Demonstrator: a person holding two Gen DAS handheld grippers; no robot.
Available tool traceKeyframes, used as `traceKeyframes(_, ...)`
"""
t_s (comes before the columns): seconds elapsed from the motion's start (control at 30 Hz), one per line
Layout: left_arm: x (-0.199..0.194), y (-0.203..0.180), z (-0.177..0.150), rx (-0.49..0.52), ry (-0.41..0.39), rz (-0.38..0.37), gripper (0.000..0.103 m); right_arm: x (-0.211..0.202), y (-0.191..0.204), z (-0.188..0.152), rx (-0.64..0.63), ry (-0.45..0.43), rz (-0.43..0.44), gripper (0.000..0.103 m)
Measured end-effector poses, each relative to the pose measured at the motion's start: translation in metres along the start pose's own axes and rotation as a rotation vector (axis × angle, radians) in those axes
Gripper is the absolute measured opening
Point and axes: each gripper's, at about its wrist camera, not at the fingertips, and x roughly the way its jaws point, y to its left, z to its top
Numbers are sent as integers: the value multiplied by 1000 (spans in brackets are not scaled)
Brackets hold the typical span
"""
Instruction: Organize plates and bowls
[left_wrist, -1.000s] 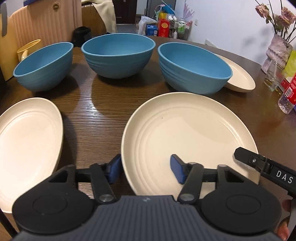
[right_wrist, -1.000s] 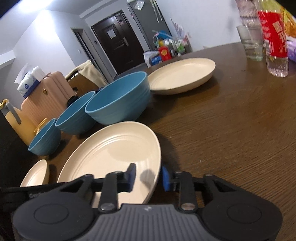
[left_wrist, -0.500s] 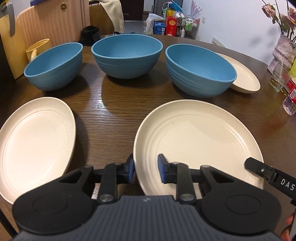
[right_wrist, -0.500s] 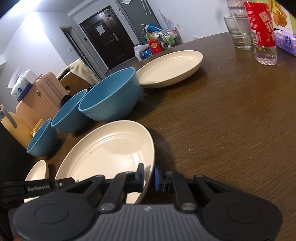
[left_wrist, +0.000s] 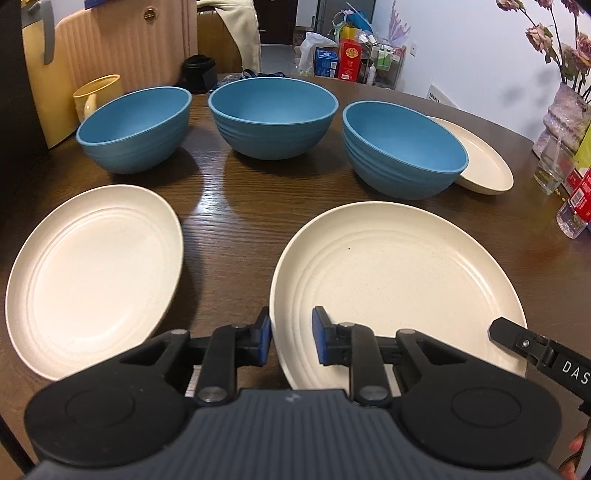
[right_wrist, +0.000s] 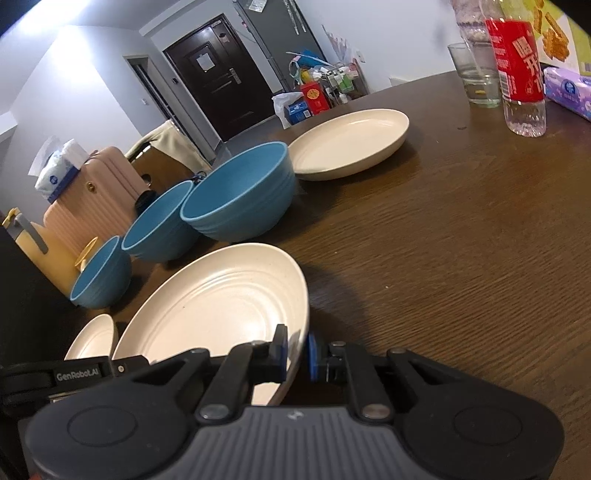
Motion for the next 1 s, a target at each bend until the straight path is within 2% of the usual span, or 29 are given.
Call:
traceKeyframes(0.67,-51,48,-9,-79,-66,-6,23,-32,58,-9,-100,-23,18,11)
traceKeyframes(1.0,-69,83,-9,-132,-103,2,23,-32,95,-16,-150,-17,39,11)
